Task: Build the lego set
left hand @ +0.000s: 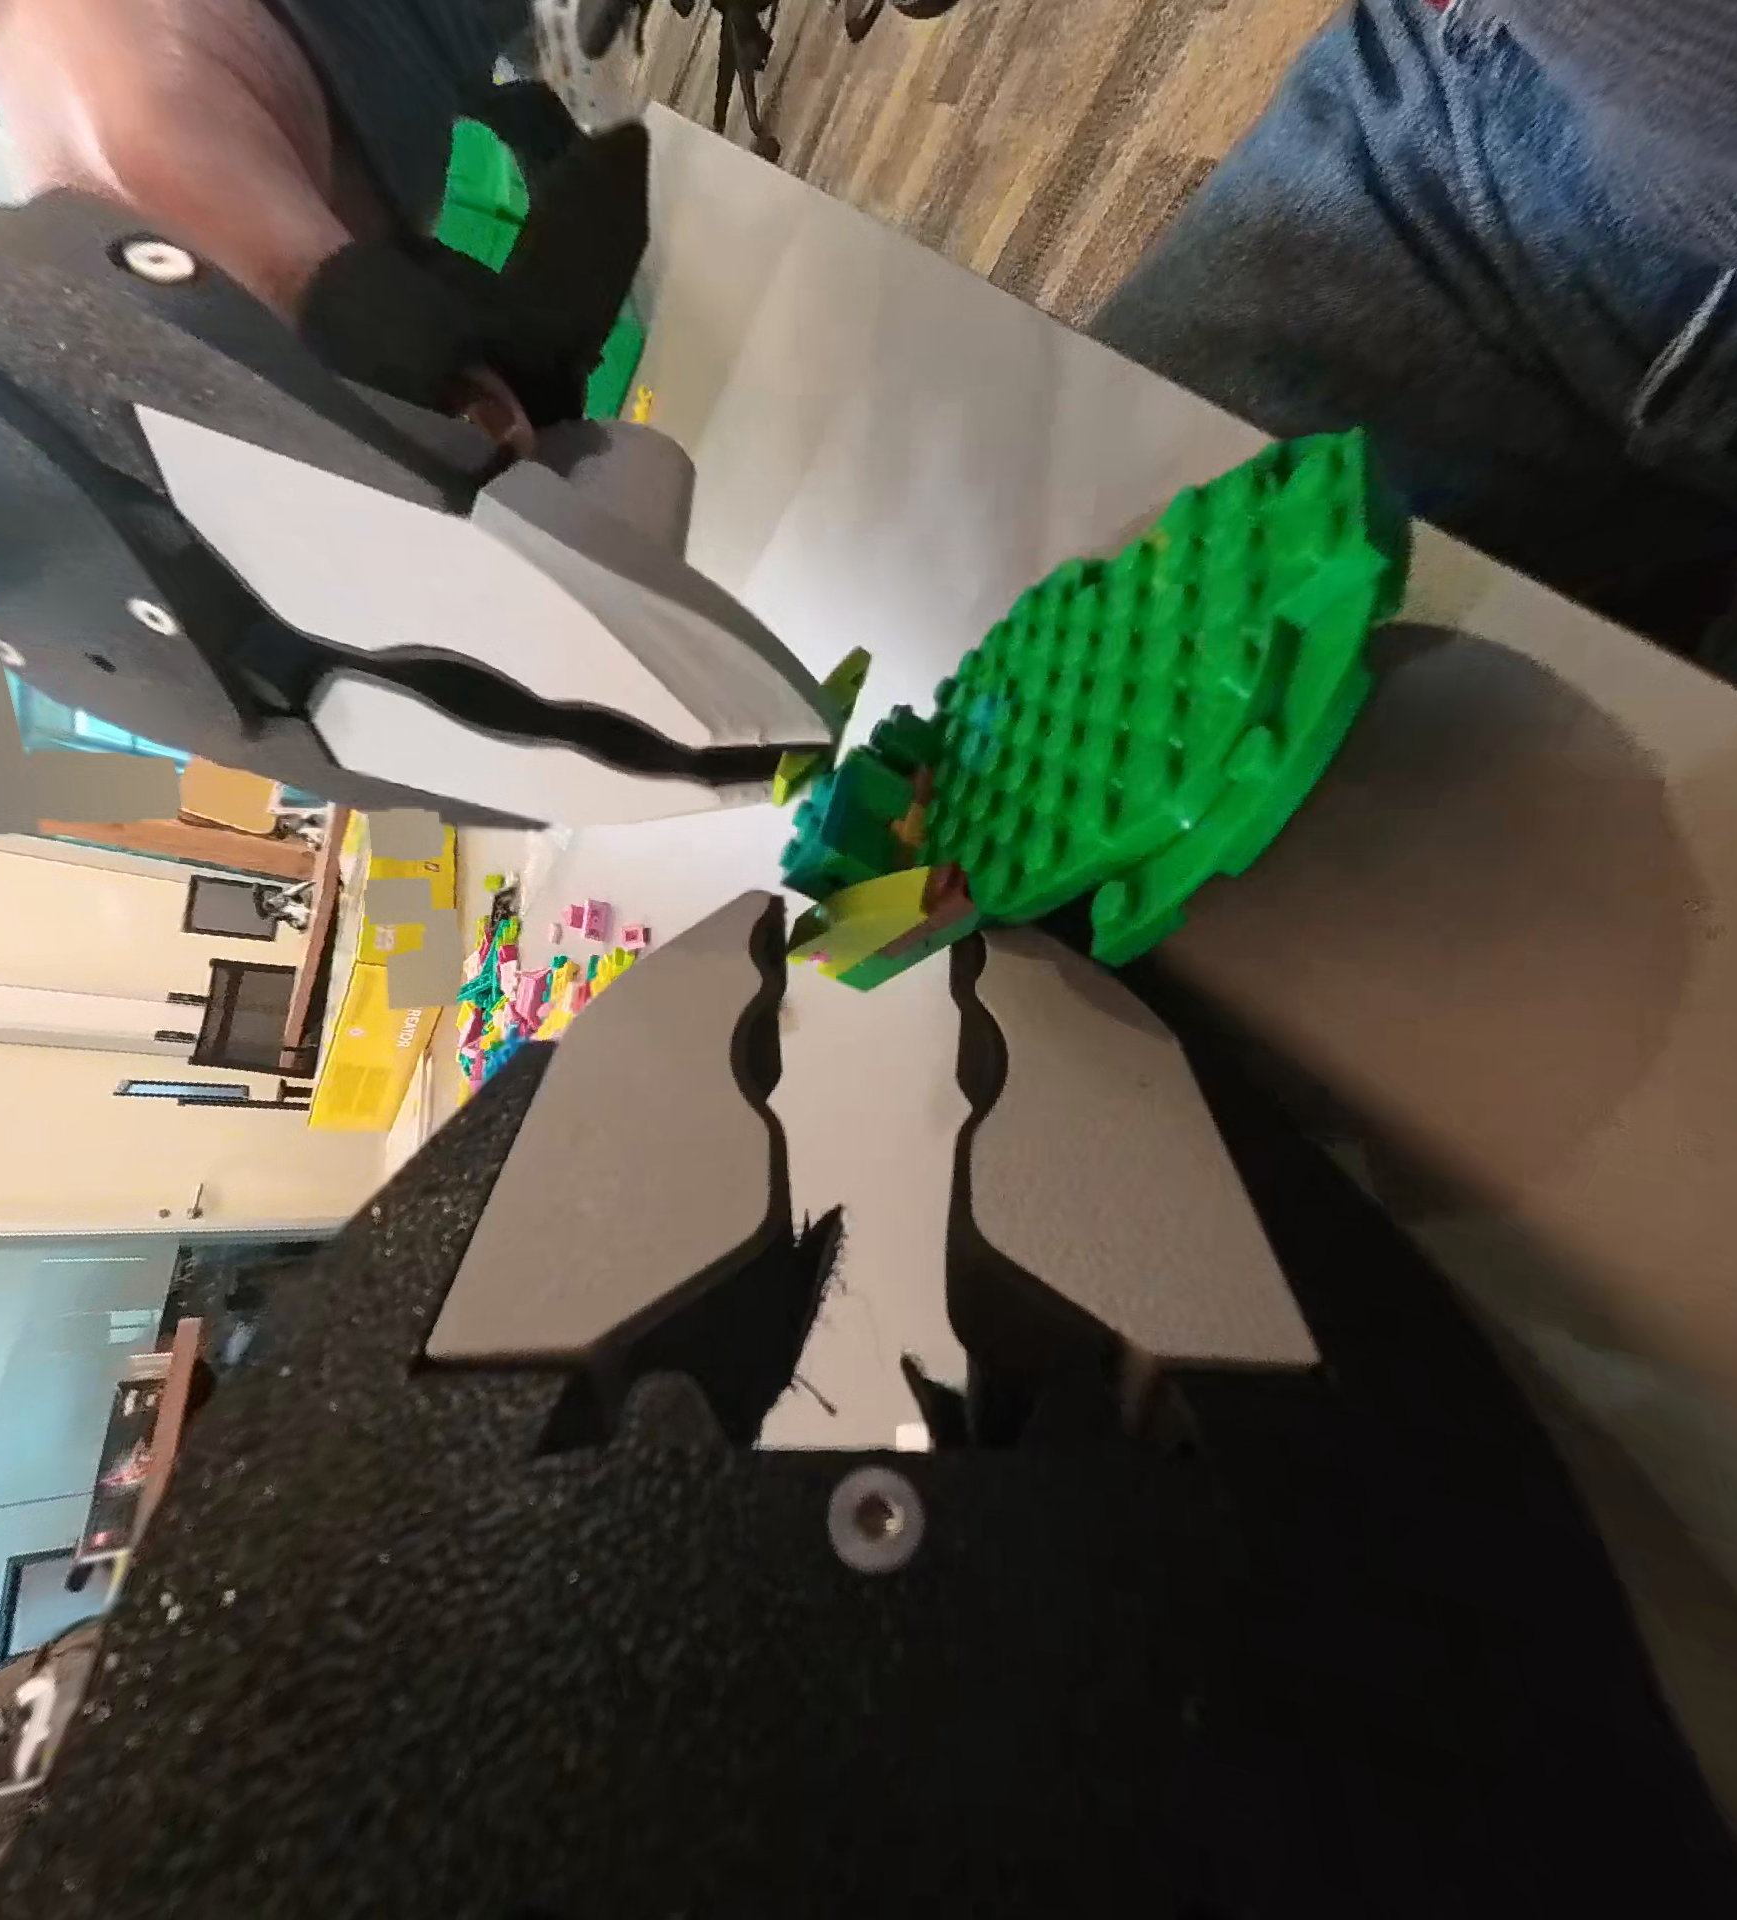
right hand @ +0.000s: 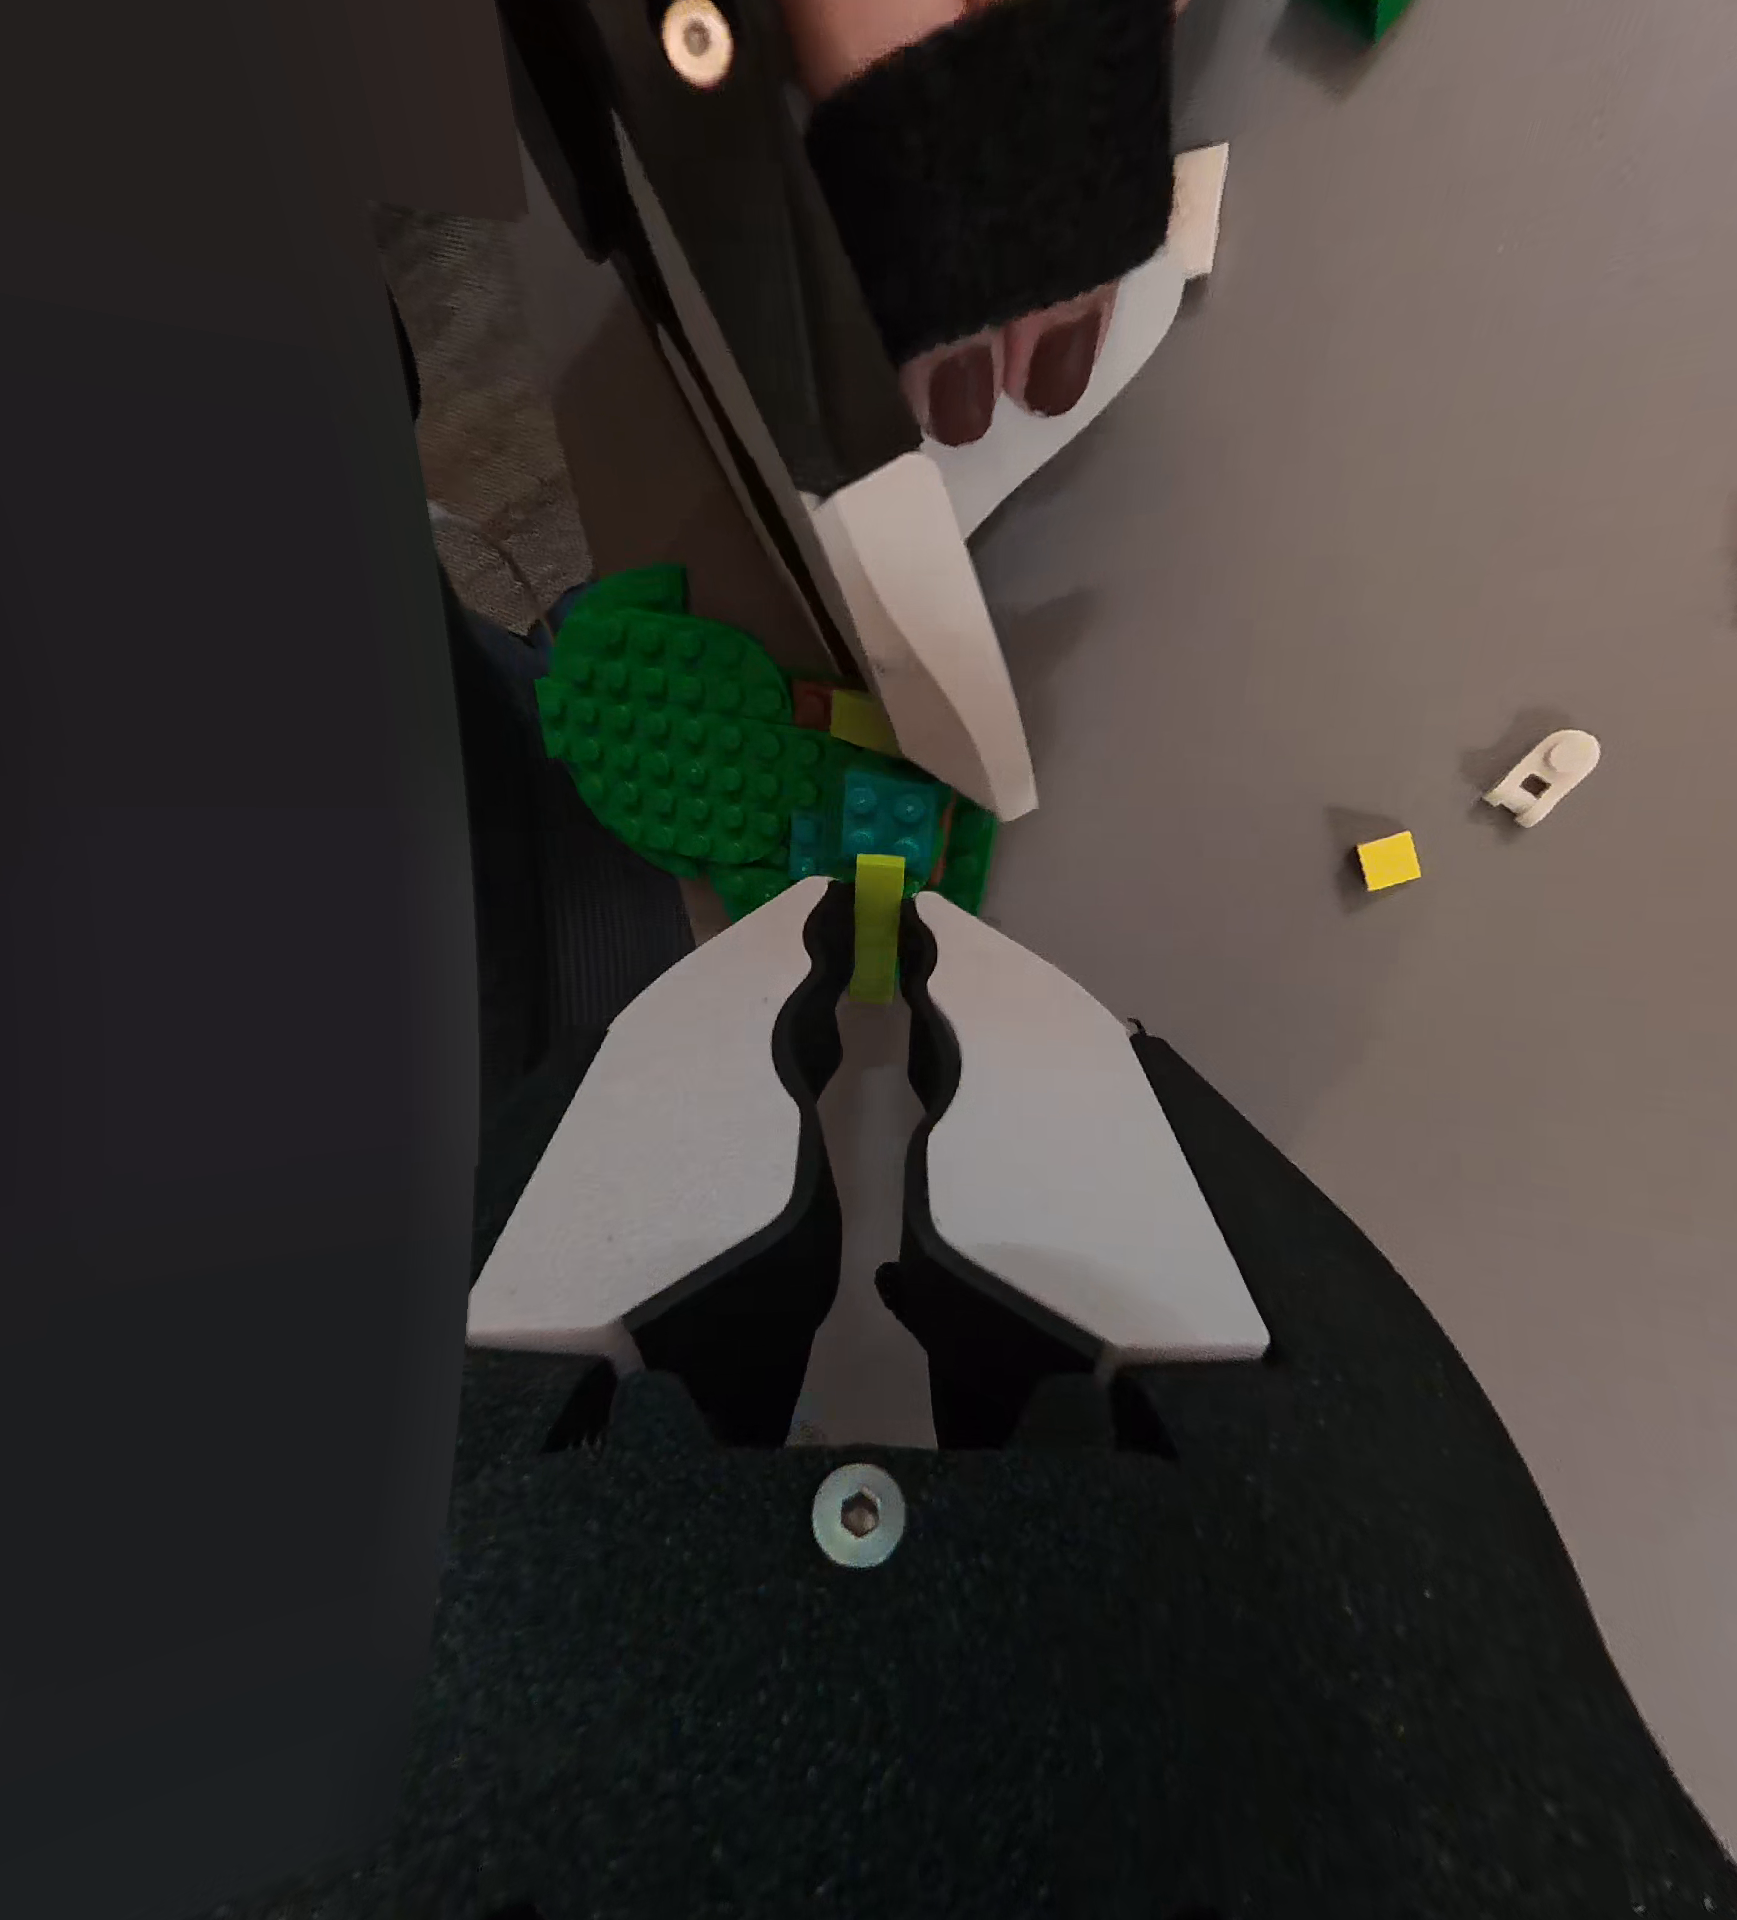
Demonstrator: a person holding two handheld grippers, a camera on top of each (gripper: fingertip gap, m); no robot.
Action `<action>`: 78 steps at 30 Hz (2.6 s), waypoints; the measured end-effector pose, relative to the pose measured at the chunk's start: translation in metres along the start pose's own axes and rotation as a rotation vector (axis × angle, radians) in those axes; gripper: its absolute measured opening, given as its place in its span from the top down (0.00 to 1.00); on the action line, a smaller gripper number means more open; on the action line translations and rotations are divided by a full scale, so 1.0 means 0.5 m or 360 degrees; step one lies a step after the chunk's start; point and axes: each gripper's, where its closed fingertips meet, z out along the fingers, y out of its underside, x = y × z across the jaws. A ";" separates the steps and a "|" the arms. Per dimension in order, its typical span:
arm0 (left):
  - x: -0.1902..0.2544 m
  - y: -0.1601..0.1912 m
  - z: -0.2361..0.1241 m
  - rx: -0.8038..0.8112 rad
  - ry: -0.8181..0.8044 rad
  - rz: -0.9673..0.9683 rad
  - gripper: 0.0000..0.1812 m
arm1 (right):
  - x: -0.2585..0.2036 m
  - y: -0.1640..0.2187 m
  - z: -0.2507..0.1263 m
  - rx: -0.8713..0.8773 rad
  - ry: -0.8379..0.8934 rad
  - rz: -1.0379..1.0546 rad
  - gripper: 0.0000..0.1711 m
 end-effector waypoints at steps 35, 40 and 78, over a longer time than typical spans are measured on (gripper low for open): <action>0.009 -0.031 -0.014 0.0179 -0.0076 0.0178 0.78 | -0.007 -0.003 0.016 -0.0120 0.0180 -0.0193 0.96; 0.008 -0.029 -0.015 0.0179 -0.0078 0.0163 0.77 | -0.009 -0.009 0.009 -0.0141 0.0206 -0.0323 0.96; -0.008 -0.031 -0.025 0.0203 -0.0191 0.0226 0.76 | 0.002 -0.030 -0.002 0.0027 0.0434 -0.0926 0.96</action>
